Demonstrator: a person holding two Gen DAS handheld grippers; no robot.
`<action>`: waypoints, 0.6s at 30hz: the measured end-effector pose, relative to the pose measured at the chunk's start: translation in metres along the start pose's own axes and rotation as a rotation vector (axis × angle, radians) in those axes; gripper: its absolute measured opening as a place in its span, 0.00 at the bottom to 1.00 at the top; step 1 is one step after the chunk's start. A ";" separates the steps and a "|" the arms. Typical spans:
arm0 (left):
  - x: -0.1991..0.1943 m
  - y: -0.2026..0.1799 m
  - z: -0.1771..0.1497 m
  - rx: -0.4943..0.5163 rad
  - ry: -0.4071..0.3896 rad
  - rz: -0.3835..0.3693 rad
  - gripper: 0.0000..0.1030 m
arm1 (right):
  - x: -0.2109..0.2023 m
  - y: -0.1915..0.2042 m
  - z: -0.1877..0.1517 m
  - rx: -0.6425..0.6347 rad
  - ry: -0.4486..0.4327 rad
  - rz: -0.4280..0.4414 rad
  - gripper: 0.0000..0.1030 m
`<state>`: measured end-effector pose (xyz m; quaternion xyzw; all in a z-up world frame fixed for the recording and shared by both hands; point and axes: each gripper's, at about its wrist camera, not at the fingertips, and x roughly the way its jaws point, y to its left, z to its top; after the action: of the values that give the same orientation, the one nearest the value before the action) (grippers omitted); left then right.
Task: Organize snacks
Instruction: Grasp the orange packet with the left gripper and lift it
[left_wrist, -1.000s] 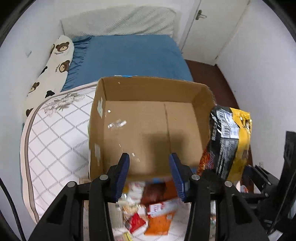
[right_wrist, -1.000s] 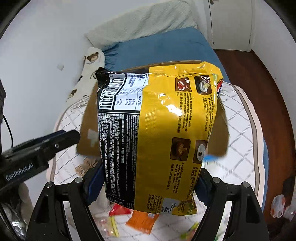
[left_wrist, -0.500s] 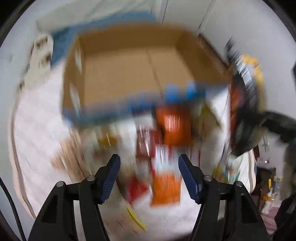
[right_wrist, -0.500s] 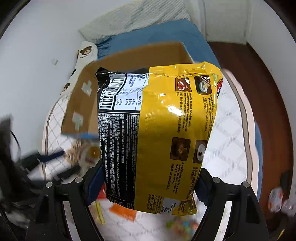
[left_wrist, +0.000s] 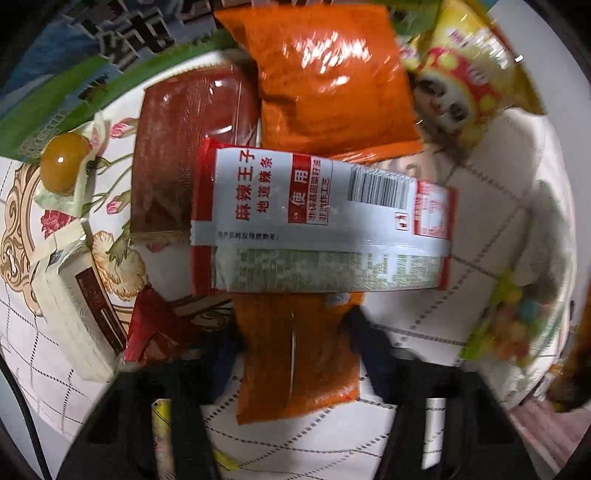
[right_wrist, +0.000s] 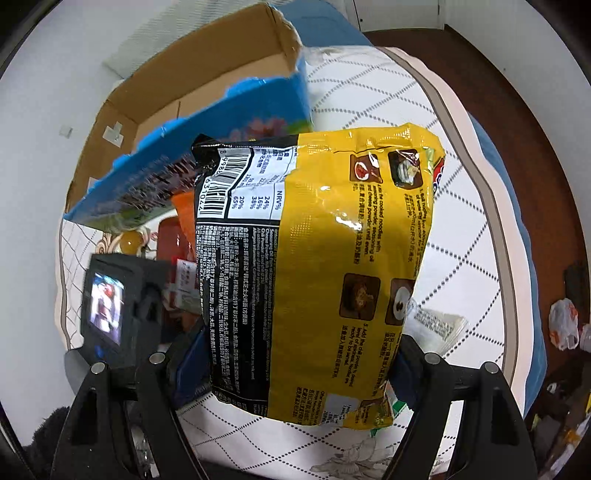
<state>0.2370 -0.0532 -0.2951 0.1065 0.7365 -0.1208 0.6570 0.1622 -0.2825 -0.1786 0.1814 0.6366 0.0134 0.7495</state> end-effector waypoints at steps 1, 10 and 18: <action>-0.005 0.006 -0.002 -0.014 0.003 -0.018 0.34 | -0.002 -0.001 -0.002 0.000 0.002 0.006 0.82; -0.046 0.038 -0.048 -0.109 -0.018 -0.116 0.28 | -0.023 0.013 -0.014 -0.032 0.006 0.072 0.82; 0.014 0.019 -0.029 -0.014 0.104 -0.007 0.55 | -0.011 0.019 -0.014 -0.059 0.026 0.053 0.82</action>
<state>0.2139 -0.0265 -0.3071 0.1053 0.7708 -0.1122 0.6182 0.1511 -0.2637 -0.1642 0.1757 0.6406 0.0545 0.7455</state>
